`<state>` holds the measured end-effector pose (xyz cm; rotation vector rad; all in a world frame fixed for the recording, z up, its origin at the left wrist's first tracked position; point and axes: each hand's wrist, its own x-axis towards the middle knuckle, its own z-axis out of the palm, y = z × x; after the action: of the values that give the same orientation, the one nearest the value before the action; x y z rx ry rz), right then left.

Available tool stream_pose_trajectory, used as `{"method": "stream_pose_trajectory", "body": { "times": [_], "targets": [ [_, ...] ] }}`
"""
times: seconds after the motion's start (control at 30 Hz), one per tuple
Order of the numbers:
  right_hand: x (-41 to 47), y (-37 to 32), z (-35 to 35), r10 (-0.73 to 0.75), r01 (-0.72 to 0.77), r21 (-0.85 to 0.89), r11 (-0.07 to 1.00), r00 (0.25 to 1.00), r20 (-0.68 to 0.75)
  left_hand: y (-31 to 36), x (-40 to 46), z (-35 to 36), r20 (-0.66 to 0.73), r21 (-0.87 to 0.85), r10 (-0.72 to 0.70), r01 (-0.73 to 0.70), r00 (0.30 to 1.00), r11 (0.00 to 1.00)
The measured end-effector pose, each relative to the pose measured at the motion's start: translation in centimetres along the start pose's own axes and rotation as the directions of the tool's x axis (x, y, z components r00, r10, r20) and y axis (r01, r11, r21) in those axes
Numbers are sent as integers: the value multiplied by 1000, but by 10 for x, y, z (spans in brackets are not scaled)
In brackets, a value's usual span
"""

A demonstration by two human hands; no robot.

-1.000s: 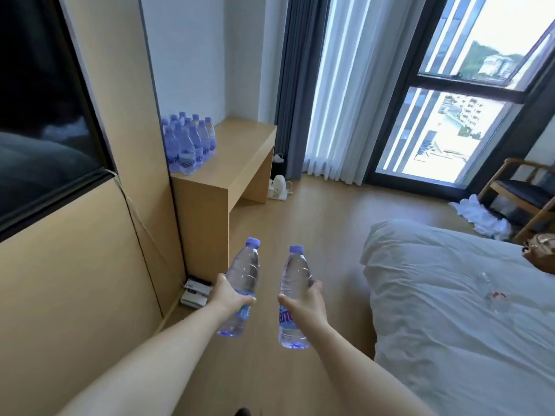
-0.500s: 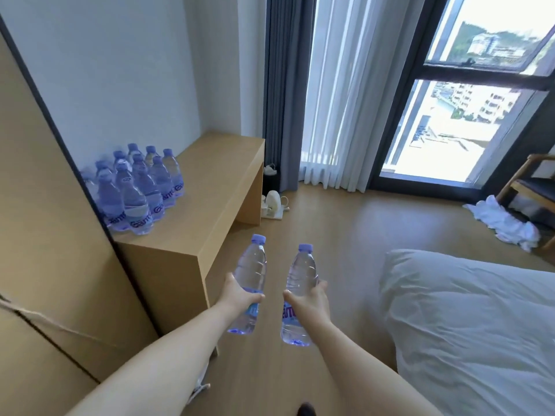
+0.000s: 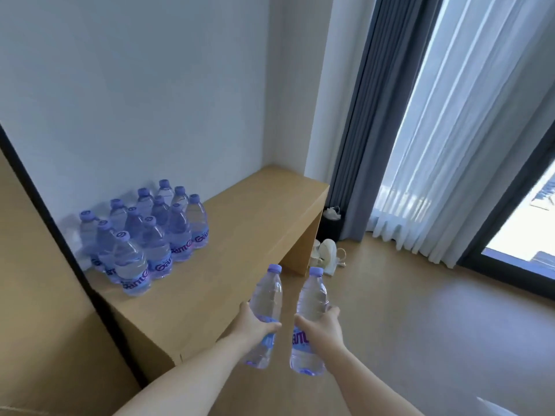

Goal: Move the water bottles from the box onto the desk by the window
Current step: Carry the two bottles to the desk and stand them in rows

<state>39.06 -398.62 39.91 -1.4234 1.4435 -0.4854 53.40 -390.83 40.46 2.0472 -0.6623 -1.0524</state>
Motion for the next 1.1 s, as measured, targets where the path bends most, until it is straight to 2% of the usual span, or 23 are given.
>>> {"method": "stream_pose_trajectory", "body": {
  "times": [0.13,0.27,0.4,0.57,0.8,0.9,0.97,1.1],
  "targets": [
    [70,-25,13,-15,17,-17,1000,995,101,26,63,-4,-73,-118,-84,75,994,990],
    [145,-59,32,-24,32,-36,999,978,205,46,141,-21,-82,-178,-94,79,992,981],
    [217,-106,49,-11,48,-96,994,938,347,70,211,-42,-54,-199,-103,90,993,976],
    [285,-166,82,44,-13,-69,998,886,462,99,269,-71,-85,-296,-151,120,985,948],
    [367,-203,131,73,21,-141,990,773,631,97,338,-95,-170,-337,-297,228,940,914],
    [403,-222,150,79,46,-159,986,711,698,106,355,-106,-164,-443,-347,245,923,862],
    [427,-238,162,66,91,-169,981,667,742,115,369,-111,-170,-476,-354,238,920,847],
    [465,-269,183,49,184,-186,965,571,820,134,396,-113,-270,-550,-300,109,915,828]
  ]
}}
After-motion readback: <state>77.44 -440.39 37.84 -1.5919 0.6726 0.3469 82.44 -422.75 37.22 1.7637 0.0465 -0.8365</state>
